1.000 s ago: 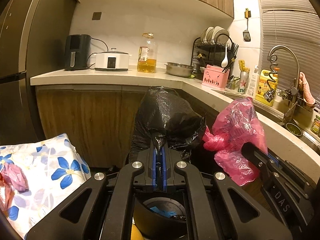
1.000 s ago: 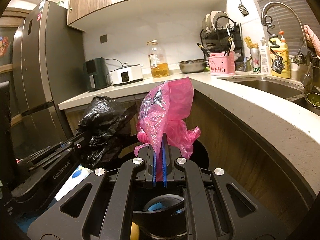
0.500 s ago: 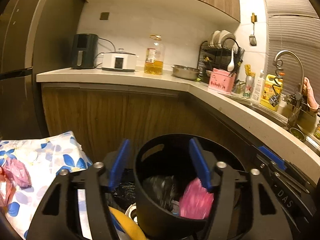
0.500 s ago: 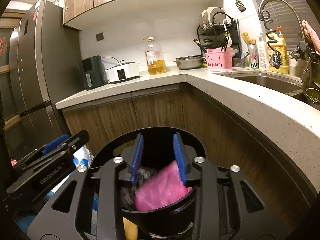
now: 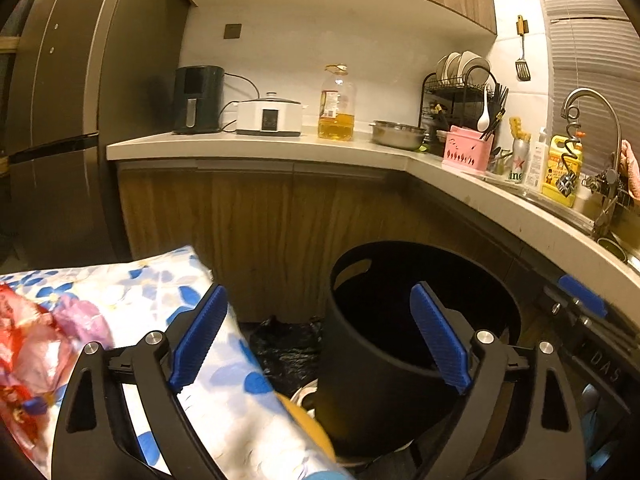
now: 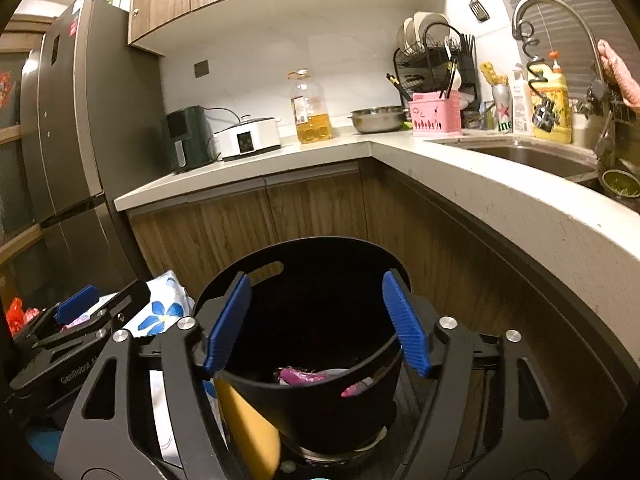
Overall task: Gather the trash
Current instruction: 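Return both tools to the table and close the left gripper on the red wrapper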
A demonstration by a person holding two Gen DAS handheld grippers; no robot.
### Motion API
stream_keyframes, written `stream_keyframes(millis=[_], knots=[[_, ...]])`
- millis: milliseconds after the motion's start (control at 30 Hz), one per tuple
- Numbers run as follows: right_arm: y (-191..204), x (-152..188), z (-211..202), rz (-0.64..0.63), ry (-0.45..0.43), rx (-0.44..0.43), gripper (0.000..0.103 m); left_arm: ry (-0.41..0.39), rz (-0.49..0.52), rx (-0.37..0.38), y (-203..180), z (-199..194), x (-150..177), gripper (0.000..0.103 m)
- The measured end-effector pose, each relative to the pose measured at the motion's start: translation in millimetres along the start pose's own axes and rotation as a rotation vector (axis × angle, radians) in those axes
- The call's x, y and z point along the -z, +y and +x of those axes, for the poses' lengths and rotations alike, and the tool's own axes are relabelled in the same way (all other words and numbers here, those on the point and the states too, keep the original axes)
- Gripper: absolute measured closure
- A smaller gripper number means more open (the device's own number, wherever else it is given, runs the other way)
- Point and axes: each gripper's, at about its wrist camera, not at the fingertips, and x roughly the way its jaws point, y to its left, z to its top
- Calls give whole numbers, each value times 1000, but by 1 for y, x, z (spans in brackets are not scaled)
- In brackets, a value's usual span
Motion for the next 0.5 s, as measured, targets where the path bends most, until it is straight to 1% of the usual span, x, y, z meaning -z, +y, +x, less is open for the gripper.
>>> stream_keyframes(millis=[67, 200, 500], knots=[[4, 1, -7, -8, -3, 5, 31, -8, 3, -20, 4, -10, 3, 6], [14, 5, -21, -21, -6, 8, 26, -22, -9, -56, 15, -31, 8, 6], [34, 18, -51, -15, -6, 0, 25, -41, -59, -144, 48, -76, 23, 6]])
